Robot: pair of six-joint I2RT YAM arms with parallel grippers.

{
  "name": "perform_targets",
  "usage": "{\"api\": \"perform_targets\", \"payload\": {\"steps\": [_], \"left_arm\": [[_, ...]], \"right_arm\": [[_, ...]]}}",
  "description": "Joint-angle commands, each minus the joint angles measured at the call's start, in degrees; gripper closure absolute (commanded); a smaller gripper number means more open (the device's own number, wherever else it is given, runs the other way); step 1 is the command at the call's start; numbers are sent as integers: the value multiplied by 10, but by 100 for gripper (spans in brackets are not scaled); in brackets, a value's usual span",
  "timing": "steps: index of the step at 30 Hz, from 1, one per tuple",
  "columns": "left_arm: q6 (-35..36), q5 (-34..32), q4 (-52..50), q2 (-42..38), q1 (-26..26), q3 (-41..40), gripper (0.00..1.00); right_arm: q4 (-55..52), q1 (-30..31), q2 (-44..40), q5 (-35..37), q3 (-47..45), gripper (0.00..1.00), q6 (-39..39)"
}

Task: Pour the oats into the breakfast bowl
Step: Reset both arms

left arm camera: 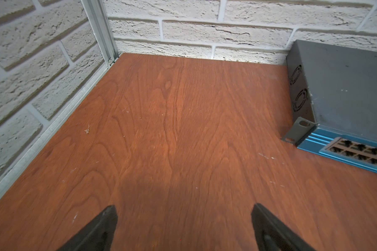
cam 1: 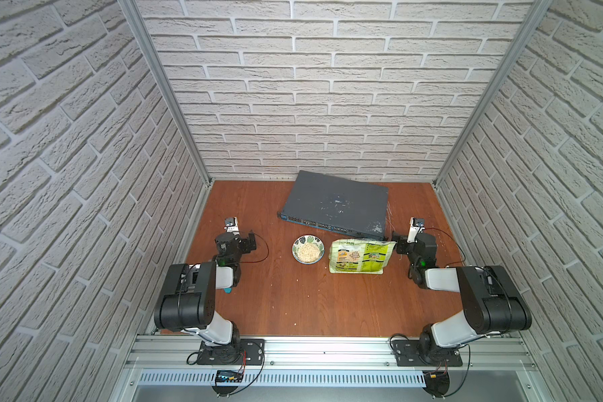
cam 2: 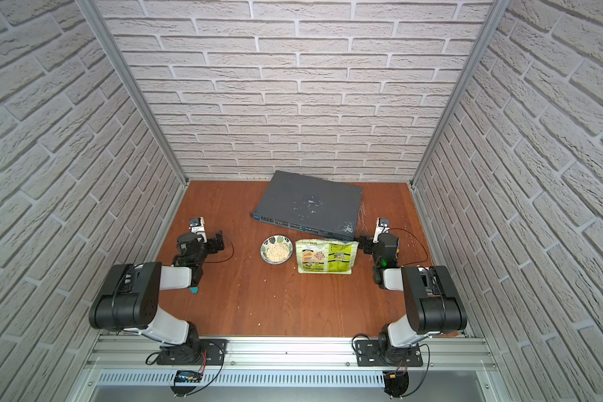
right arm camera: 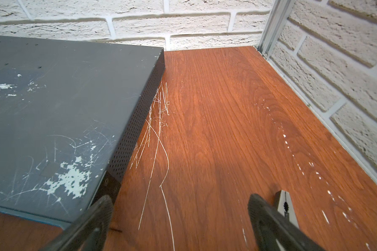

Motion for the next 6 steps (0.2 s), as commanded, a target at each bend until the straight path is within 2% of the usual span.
{"api": "perform_targets", "payload": {"steps": [1, 6], "left_arm": [[-4, 3, 11, 1, -1, 3, 2], [-4, 2, 12, 2, -1, 3, 2]], "right_arm": [[11, 1, 0, 7, 3, 0, -4], [11, 1, 0, 7, 3, 0, -4]]}}
